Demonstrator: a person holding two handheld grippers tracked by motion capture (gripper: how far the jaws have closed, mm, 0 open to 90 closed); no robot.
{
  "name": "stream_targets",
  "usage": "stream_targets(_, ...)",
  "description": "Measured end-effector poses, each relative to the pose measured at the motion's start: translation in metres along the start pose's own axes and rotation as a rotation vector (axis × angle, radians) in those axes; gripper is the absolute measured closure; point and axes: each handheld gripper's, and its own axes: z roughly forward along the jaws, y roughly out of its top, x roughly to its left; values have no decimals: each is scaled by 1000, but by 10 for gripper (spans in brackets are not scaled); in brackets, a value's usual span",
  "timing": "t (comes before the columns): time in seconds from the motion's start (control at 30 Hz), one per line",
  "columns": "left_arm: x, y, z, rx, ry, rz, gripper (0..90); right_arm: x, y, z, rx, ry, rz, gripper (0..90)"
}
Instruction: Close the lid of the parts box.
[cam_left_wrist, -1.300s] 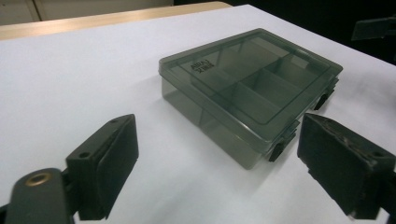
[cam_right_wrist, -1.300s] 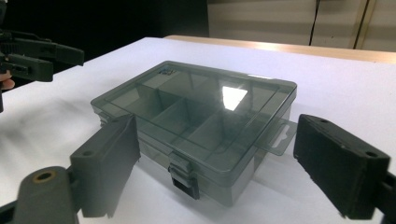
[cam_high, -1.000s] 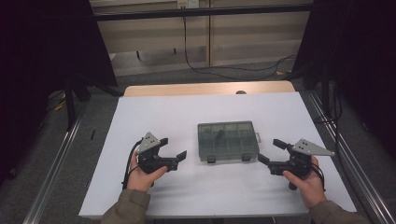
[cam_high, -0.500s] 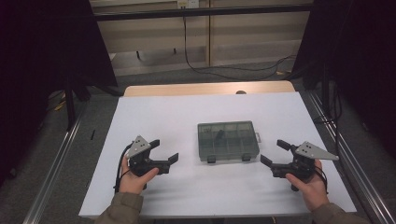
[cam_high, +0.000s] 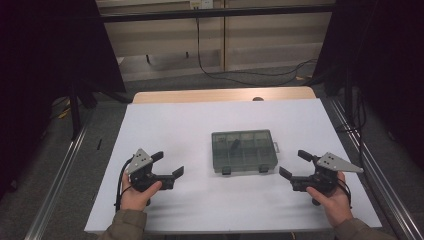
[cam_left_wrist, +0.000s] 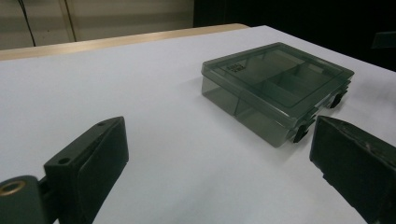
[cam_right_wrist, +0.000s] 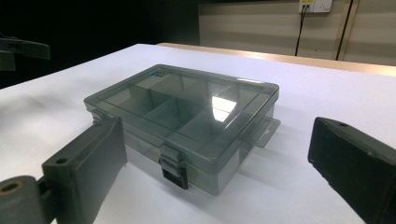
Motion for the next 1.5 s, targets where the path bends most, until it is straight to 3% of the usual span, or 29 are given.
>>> stream_targets(0.9, 10, -12, -22, -10, 16, -11, 43, 0, -1, -1, -2, -3, -3, 40)
stream_targets(1.5, 12, -18, -29, -12, 23, -9, 43, 0, -3, -2, 3, -2, -9, 42)
